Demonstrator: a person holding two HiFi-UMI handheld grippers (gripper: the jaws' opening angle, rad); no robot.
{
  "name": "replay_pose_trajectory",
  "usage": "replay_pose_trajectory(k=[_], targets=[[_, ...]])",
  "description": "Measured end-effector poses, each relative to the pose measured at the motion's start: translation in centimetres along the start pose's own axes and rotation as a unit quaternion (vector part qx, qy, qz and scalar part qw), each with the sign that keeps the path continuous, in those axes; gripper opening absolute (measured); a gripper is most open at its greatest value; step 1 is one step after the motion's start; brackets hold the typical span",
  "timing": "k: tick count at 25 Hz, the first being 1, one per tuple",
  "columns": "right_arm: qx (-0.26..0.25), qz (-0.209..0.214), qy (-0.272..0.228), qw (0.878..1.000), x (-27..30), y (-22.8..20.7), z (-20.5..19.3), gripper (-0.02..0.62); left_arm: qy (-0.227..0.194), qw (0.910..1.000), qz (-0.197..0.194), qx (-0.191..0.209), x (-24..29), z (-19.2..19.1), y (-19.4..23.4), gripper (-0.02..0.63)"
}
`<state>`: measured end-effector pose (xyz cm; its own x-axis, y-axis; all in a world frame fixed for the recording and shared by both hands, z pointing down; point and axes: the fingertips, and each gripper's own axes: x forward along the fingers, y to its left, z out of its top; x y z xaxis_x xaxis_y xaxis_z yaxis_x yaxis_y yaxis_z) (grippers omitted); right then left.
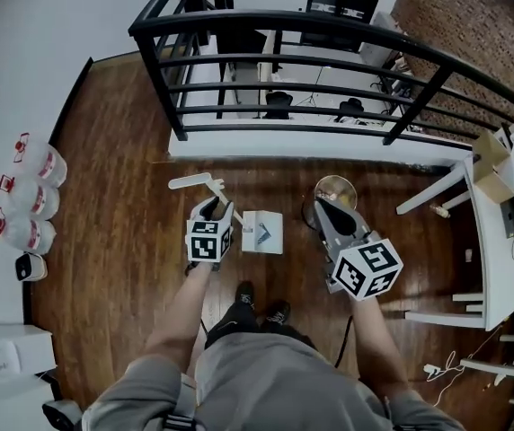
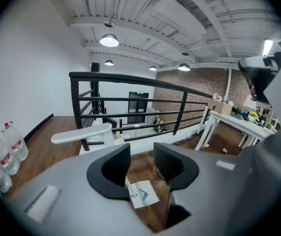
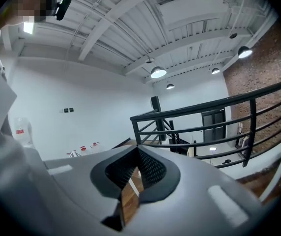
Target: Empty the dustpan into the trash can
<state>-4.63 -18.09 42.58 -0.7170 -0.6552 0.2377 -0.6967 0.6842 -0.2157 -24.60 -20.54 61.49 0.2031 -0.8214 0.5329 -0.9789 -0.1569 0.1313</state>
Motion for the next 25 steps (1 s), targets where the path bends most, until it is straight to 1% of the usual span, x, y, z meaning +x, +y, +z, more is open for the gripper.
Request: replay_pose_trajectory(k=[2, 4, 6, 10, 12, 16, 17, 18, 19, 20, 23, 25], targets=[[-0.003, -0.008, 0.01, 1.0, 0.6, -0.6, -0.1, 0.0, 0.011, 0.9999, 0.0, -0.013, 1.8, -1.3, 1.7, 0.207], [-0.006, -0.017, 0.021, 1.0, 1.1, -1.2, -0.3, 0.0, 0.015, 0.9996, 0.002, -0.025, 3.6, -2.3, 3.2, 0.24], [-0.006, -0.026, 0.031, 0.999, 1.5, -2.0, -0.5, 0.0, 0.015, 0.9994, 0.006, -0.032, 5.1, -2.7, 4.7, 0.285], [0.003, -0.052, 0.045, 0.998, 1.8, -3.5, -1.4, 0.0, -0.001, 0.9997, -0.014, -0.02, 7.3, -2.4, 5.3, 0.319], [0.01, -0.061, 0.05, 0.997, 1.9, -4.1, -1.9, 0.0, -0.009, 0.9997, -0.018, -0.015, 8.2, -2.1, 5.5, 0.321], [0.02, -0.07, 0.056, 0.996, 2.4, -4.8, -2.8, 0.0, -0.016, 0.9998, 0.006, 0.006, 9.6, -0.9, 6.2, 0.313], [0.022, -0.073, 0.056, 0.995, 2.4, -4.9, -2.9, 0.0, -0.016, 0.9997, 0.012, 0.014, 9.7, -0.7, 6.3, 0.297], [0.024, -0.077, 0.056, 0.995, 2.3, -5.2, -2.9, 0.0, -0.015, 0.9995, 0.018, 0.02, 9.8, -0.5, 6.3, 0.257], [0.026, -0.08, 0.054, 0.995, 2.1, -5.4, -2.8, 0.0, -0.013, 0.9994, 0.022, 0.023, 9.9, -0.4, 6.3, 0.232], [0.027, -0.084, 0.052, 0.995, 2.0, -5.7, -2.7, 0.0, -0.01, 0.9995, 0.023, 0.022, 10.0, -0.4, 6.2, 0.23], [0.031, -0.091, 0.044, 0.994, 1.7, -6.2, -2.4, 0.0, -0.005, 0.9997, 0.013, 0.019, 10.0, 0.1, 5.6, 0.227], [0.033, -0.097, 0.039, 0.994, 1.4, -6.5, -2.2, 0.0, -0.007, 0.9994, -0.001, 0.033, 9.8, 0.8, 4.6, 0.225]])
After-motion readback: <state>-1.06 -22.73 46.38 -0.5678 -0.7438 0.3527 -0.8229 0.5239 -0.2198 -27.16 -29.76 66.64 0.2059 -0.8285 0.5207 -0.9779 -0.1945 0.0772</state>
